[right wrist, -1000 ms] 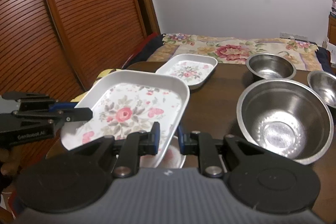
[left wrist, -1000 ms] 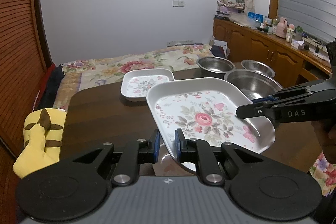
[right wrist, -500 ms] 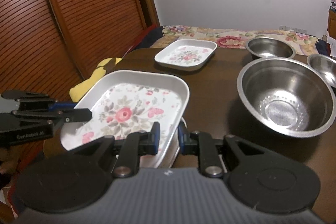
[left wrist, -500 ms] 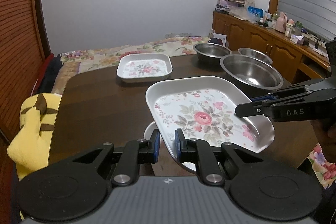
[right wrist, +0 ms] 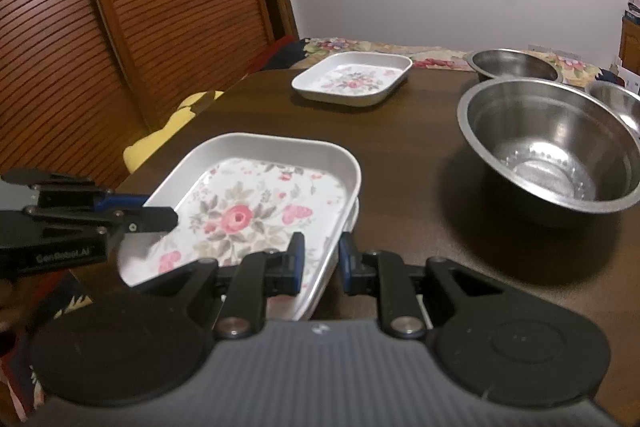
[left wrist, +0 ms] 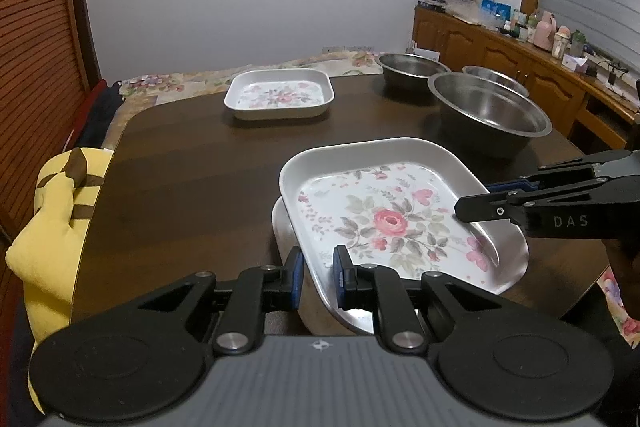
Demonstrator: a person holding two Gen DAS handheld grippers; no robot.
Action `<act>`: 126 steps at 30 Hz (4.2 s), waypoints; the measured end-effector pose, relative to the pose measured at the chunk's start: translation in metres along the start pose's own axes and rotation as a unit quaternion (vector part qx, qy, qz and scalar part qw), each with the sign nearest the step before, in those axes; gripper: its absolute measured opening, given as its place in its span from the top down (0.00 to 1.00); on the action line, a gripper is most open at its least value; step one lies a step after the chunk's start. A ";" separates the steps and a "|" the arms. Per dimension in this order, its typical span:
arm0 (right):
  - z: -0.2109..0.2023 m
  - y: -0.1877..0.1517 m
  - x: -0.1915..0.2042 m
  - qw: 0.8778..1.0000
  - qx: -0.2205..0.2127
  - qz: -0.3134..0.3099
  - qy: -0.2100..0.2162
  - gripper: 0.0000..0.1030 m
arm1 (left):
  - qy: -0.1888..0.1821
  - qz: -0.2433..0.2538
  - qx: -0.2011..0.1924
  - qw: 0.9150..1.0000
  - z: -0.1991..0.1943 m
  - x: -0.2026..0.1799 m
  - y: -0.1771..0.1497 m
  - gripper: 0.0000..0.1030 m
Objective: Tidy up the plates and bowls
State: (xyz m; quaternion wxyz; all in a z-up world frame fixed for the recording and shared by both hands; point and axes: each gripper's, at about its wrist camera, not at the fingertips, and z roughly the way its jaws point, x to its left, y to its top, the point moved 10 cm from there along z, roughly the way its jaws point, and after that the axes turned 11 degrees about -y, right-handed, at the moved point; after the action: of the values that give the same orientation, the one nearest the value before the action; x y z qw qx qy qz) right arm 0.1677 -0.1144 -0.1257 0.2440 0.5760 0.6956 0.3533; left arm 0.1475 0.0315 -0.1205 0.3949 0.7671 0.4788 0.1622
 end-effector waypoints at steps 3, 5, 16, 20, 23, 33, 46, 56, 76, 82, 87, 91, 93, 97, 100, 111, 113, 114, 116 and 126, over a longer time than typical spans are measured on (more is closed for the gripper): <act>0.000 -0.002 0.000 1.000 -0.003 0.001 -0.002 0.81 | 0.001 0.000 0.001 1.000 0.001 0.001 -0.001 0.85; 0.000 -0.002 -0.001 1.000 -0.004 0.003 -0.001 0.81 | 0.003 0.001 0.002 1.000 0.001 0.002 -0.001 0.85; 0.006 -0.004 0.001 1.000 -0.011 0.008 -0.004 0.81 | 0.014 0.003 0.008 1.000 0.009 0.002 -0.006 0.85; 0.008 -0.007 0.000 1.000 -0.015 0.012 -0.002 0.81 | 0.021 0.007 0.005 1.000 0.010 0.002 -0.005 0.85; 0.008 -0.007 0.001 1.000 -0.018 0.013 -0.002 0.80 | 0.030 0.008 0.008 0.999 0.012 0.005 -0.006 0.85; 0.010 -0.009 -0.001 1.000 -0.017 0.016 0.007 0.80 | 0.031 0.003 0.010 0.999 0.015 0.008 -0.011 0.85; 0.000 0.004 -0.003 0.999 -0.028 0.015 0.010 0.79 | 0.029 -0.009 -0.007 1.000 0.007 0.015 -0.005 0.84; -0.021 0.038 -0.003 0.998 -0.064 -0.003 0.007 0.79 | 0.036 -0.006 -0.035 0.999 -0.010 0.021 0.025 0.83; -0.030 0.103 0.002 0.995 -0.095 -0.036 0.008 0.79 | 0.052 0.023 -0.070 0.996 -0.027 0.038 0.087 0.77; -0.011 0.120 -0.008 0.997 -0.076 -0.022 0.012 0.79 | 0.055 0.021 -0.066 0.996 -0.012 0.053 0.100 0.76; 0.007 0.132 -0.012 0.998 -0.064 -0.018 0.008 0.79 | 0.052 0.017 -0.063 0.997 0.001 0.063 0.112 0.75; 0.022 0.141 -0.011 0.998 -0.054 -0.019 0.010 0.79 | 0.049 0.010 -0.061 0.997 0.015 0.072 0.122 0.72; 0.029 0.145 -0.010 0.998 -0.050 -0.023 0.010 0.79 | 0.047 0.004 -0.060 0.997 0.021 0.077 0.127 0.72; 0.044 0.152 -0.009 0.999 -0.036 -0.020 0.014 0.79 | 0.040 -0.008 -0.061 0.997 0.033 0.088 0.135 0.64; 0.060 0.154 -0.010 0.999 -0.023 -0.025 0.006 0.78 | 0.038 -0.016 -0.057 0.998 0.045 0.098 0.139 0.59; 0.126 0.154 -0.022 0.999 0.041 -0.015 -0.018 0.62 | 0.016 -0.041 -0.040 0.998 0.095 0.131 0.156 0.58; 0.136 0.154 -0.026 0.998 0.053 -0.008 -0.021 0.62 | 0.015 -0.044 -0.035 0.998 0.105 0.137 0.158 0.58; 0.139 0.155 -0.028 0.998 0.057 -0.006 -0.021 0.62 | 0.015 -0.044 -0.032 0.998 0.109 0.140 0.158 0.58; 0.145 0.156 -0.030 0.998 0.062 -0.001 -0.021 0.62 | 0.014 -0.045 -0.027 0.999 0.118 0.145 0.160 0.58; 0.179 0.157 -0.042 0.994 0.102 0.020 -0.019 0.62 | -0.004 -0.066 -0.012 0.998 0.156 0.163 0.165 0.58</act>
State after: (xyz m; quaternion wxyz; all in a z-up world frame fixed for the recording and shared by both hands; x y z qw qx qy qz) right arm 0.4091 -0.1037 -0.1199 0.1906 0.6180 0.7116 0.2744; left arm 0.4250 0.0638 -0.1148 0.4159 0.7295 0.5249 0.1391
